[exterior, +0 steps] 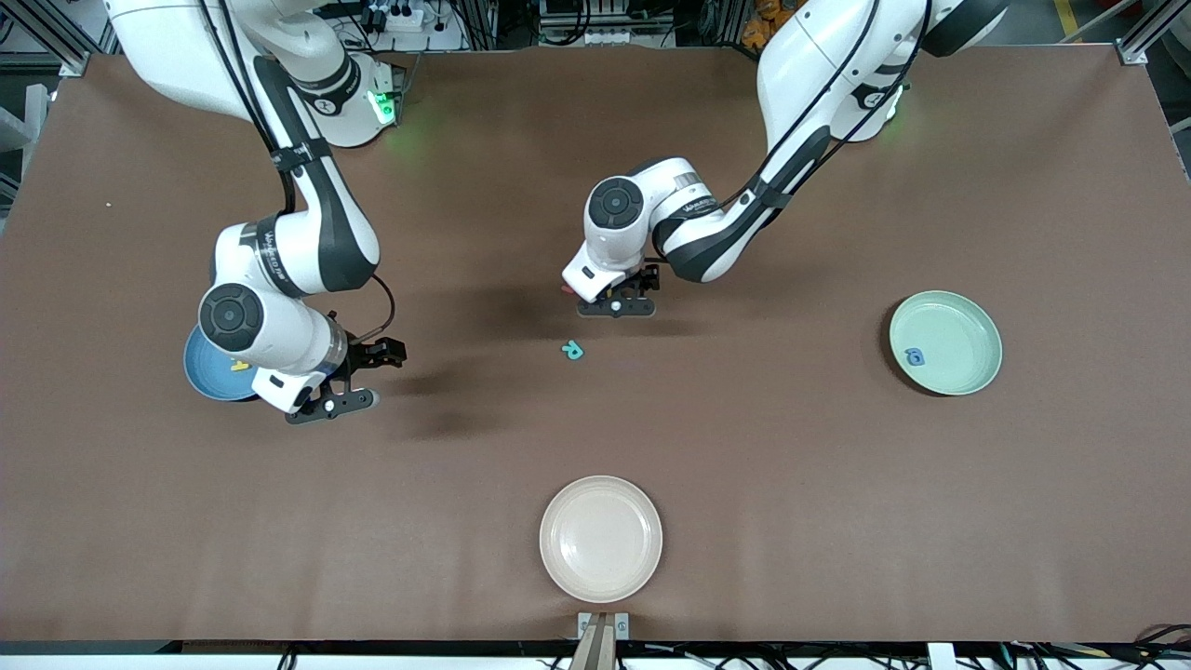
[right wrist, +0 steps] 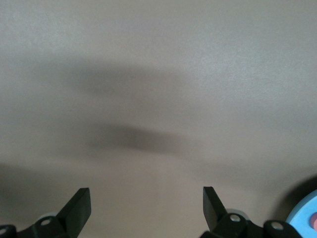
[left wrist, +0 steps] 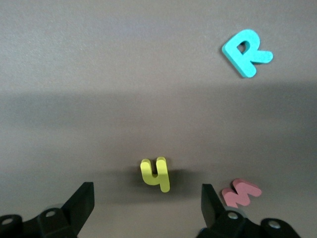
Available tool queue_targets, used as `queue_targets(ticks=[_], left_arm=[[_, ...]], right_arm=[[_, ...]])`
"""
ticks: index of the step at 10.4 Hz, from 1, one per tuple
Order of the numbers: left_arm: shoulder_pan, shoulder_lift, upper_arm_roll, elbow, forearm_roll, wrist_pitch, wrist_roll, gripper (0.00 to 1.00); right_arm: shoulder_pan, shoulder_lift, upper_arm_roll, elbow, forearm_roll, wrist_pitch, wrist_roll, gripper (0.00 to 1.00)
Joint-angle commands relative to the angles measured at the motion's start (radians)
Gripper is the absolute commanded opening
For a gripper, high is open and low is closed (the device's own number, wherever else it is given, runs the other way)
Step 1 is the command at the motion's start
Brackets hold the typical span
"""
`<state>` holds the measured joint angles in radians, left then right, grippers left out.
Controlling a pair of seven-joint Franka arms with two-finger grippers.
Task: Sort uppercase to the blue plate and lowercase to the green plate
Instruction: 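Grasp the yellow h with the left gripper while the right gripper withdraws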
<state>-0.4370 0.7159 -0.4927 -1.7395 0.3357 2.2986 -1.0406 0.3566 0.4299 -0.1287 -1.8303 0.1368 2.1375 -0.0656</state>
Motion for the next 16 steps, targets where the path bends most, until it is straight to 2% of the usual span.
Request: queue_targets(ticks=[1,3,5,13,14,15,16], left_arm=[[-0.032,0.013,0.02,0.011,0.026,-0.008,-0.032,0.89],[-0.064,0.022,0.063,0.014,0.026,-0.008,-0.041,0.85],[-0.077,0.034,0.066,0.021,0.023,-0.007,-0.041,0.77],[-0.086,0.063,0.066,0.054,0.023,0.002,-0.039,0.67],[-0.088,0.065,0.068,0.055,0.023,0.002,-0.039,0.57],[-0.086,0.063,0.068,0.055,0.023,0.002,-0.039,0.37],[-0.082,0.063,0.068,0.055,0.023,0.002,-0.042,0.1]], right_arm=[[0.001,-0.003,0.023,-0.021,0.017,-0.001,0.018,1.0],[0.001,-0.003,0.034,-0.02,0.018,-0.001,0.047,1.0],[0.001,-0.005,0.035,-0.02,0.018,-0.001,0.047,1.0],[0.001,-0.003,0.05,-0.02,0.021,0.001,0.068,1.0],[-0.001,-0.003,0.064,-0.02,0.021,-0.001,0.098,1.0],[0.001,-0.003,0.07,-0.02,0.021,-0.002,0.116,1.0],[0.001,-0.003,0.08,-0.021,0.021,-0.002,0.127,1.0]])
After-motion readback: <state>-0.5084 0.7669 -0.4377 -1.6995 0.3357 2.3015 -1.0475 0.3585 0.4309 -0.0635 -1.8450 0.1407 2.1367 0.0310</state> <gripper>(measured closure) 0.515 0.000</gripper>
